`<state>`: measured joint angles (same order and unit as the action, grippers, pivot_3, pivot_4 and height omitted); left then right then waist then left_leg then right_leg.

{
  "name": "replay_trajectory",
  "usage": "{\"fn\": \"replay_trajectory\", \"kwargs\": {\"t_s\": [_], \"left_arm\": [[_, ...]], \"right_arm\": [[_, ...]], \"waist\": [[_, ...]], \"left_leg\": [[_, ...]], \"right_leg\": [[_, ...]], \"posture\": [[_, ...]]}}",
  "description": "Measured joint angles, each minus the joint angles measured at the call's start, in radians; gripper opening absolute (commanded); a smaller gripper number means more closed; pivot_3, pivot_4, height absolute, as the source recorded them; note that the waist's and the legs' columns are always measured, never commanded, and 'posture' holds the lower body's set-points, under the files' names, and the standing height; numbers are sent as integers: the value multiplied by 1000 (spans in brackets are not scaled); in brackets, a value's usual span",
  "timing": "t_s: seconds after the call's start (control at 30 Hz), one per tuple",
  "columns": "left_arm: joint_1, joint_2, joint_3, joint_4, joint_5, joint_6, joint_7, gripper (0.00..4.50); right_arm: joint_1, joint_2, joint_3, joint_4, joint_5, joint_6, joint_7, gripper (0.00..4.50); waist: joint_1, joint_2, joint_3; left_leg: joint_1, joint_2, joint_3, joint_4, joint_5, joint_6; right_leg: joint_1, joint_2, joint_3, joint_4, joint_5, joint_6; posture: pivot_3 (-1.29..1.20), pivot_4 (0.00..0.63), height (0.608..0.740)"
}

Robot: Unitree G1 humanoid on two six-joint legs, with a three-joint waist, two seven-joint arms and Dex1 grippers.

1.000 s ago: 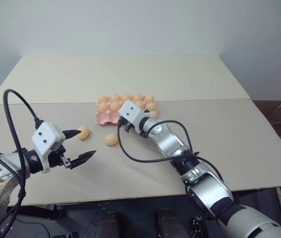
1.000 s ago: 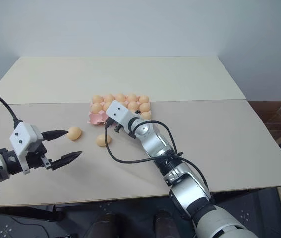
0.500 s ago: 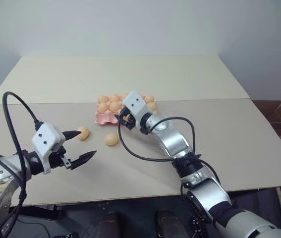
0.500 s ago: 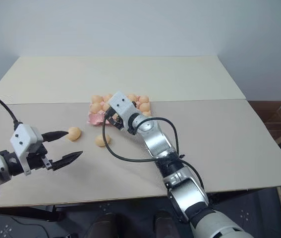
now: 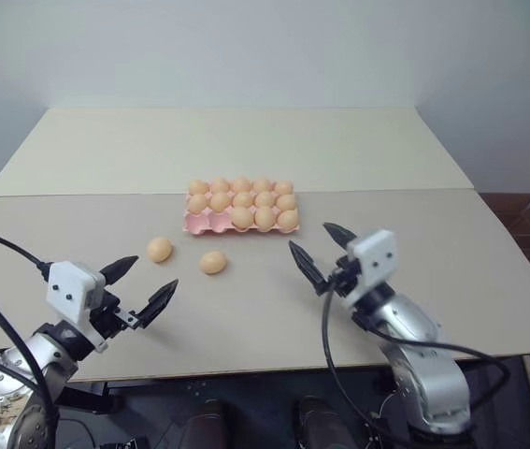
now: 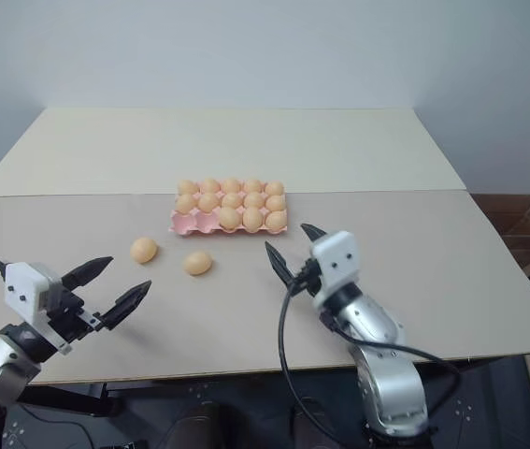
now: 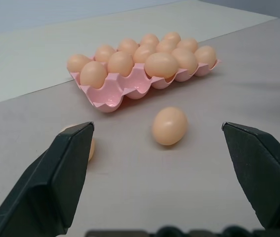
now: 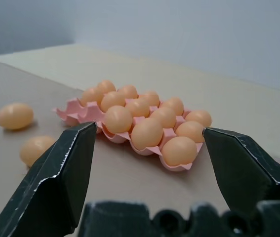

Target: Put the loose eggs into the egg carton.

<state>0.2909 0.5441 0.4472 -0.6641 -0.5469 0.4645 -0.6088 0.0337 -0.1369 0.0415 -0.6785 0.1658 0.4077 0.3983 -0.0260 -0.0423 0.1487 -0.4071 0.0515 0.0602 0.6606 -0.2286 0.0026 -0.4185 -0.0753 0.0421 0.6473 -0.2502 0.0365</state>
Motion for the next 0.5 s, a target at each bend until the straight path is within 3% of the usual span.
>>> {"fn": "replay_trajectory", "kwargs": {"t_s": [0.27, 0.37, 0.5], "left_arm": [[6, -3, -28, 0, 10, -8, 21, 4500], [16, 7, -35, -12, 5, 15, 31, 4500], [0, 105, -59, -31, -6, 138, 51, 4500]], "right_arm": [[193, -57, -35, -38, 88, -98, 45, 4008], [252, -130, -35, -38, 91, -124, 89, 4008], [325, -222, -58, -38, 123, -133, 159, 4008]], "waist": [[6, 0, 0], [8, 0, 0], [13, 0, 0]], "left_leg": [[0, 0, 1, 0, 0, 0], [0, 0, 1, 0, 0, 0], [1, 0, 1, 0, 0, 0]], "right_leg": [[-1, 0, 1, 0, -1, -1], [0, 0, 1, -1, -1, 0], [0, 0, 0, -1, -2, -1]], "posture": [[0, 150, 740], [0, 150, 740], [0, 150, 740]]}}
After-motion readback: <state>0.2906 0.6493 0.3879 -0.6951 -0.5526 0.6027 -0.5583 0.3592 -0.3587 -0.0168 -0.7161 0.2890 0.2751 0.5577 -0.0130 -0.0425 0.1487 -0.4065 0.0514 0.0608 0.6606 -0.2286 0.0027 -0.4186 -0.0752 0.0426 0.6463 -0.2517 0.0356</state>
